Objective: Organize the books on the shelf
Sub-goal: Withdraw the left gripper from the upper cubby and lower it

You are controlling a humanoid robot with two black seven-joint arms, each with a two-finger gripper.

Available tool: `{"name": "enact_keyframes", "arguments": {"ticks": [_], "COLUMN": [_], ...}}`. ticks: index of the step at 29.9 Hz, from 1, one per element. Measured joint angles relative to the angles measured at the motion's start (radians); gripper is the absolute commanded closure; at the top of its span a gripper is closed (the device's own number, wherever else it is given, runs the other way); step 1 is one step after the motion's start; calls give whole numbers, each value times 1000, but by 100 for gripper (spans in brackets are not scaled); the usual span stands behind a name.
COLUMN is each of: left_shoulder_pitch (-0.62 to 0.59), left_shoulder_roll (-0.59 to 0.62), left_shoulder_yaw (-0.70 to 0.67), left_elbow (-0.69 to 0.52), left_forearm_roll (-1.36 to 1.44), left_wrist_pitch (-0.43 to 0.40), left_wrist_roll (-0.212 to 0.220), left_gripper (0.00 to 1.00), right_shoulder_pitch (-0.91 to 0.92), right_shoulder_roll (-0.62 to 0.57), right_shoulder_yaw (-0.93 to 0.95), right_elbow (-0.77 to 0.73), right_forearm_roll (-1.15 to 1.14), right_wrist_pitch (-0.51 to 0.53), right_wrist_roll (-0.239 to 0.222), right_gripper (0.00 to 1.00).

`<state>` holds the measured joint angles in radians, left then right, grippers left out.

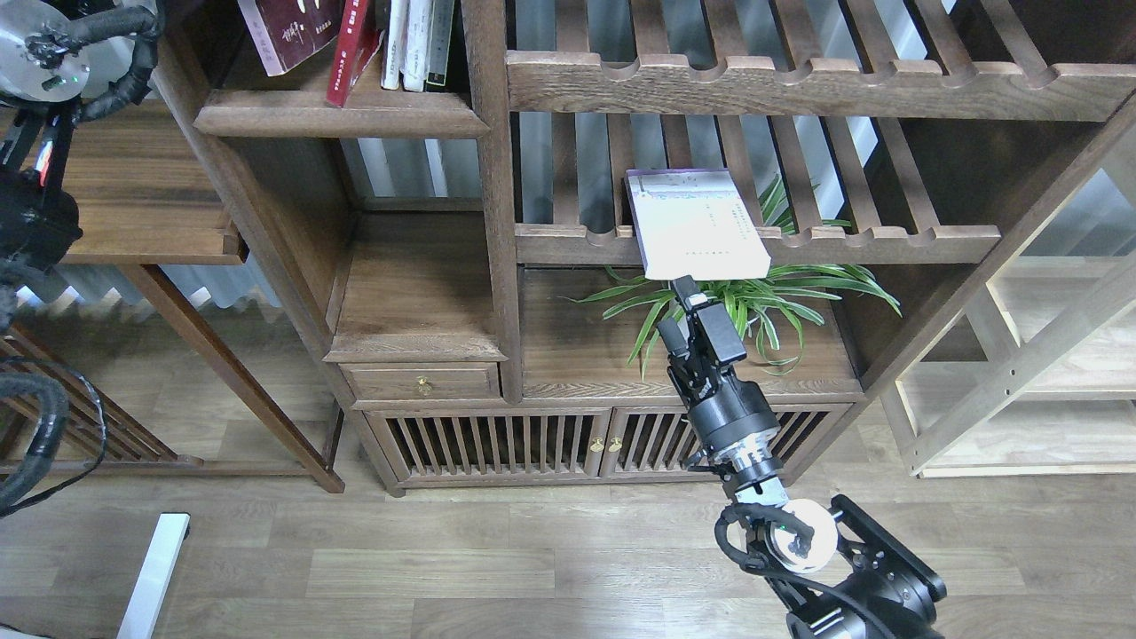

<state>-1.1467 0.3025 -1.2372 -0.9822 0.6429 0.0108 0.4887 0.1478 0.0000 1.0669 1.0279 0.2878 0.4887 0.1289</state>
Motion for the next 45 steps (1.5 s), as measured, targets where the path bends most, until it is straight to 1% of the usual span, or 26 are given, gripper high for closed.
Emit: {"name": "enact_keyframes", "arguments": {"ticks": [8,11,12,14,16,17,18,20,24,27,38,41,45], "left_shoulder_pitch": [16,22,23,23,23,22,20,19,5,-5,-13,-16,-23], "left_shoulder_roll": [-6,-6,-6,-10,-18,-22,-26,-35,-42,-44,-40,-41,-35], "left_shoulder_yaw": [15,34,42,56,66,71,76,91,105,107,94,91,86], "left_elbow": [1,2,5,17,26,27,28,31,28,19,-19,-38,-66], "left_forearm_roll": [-9,-31,-37,-47,-55,-56,-57,-57,-57,-58,-59,-58,-59], "left_wrist_pitch": [0,0,0,0,0,2,6,13,15,15,15,15,15], "left_wrist_roll": [0,0,-1,-1,-1,-1,-1,1,1,1,0,0,0], "left_gripper": [95,90,88,79,64,59,56,55,46,43,37,34,33], "right_shoulder_pitch": [-5,-5,-6,-6,-7,-8,-10,-12,-14,-14,-14,-17,-26], "right_shoulder_roll": [0,0,0,0,0,0,0,0,0,0,0,0,0], "right_shoulder_yaw": [0,2,2,3,6,7,8,8,9,9,4,4,4], "right_elbow": [0,0,-1,-1,-1,-1,-1,-1,-1,-1,0,0,0], "right_forearm_roll": [10,14,14,14,15,15,15,15,15,15,14,14,14], "right_wrist_pitch": [0,0,0,0,0,0,0,0,0,0,0,0,0], "right_wrist_roll": [0,0,0,0,0,0,0,0,0,0,-2,-2,-1], "right_gripper": [1,1,1,1,1,1,1,1,1,1,1,1,1]}}
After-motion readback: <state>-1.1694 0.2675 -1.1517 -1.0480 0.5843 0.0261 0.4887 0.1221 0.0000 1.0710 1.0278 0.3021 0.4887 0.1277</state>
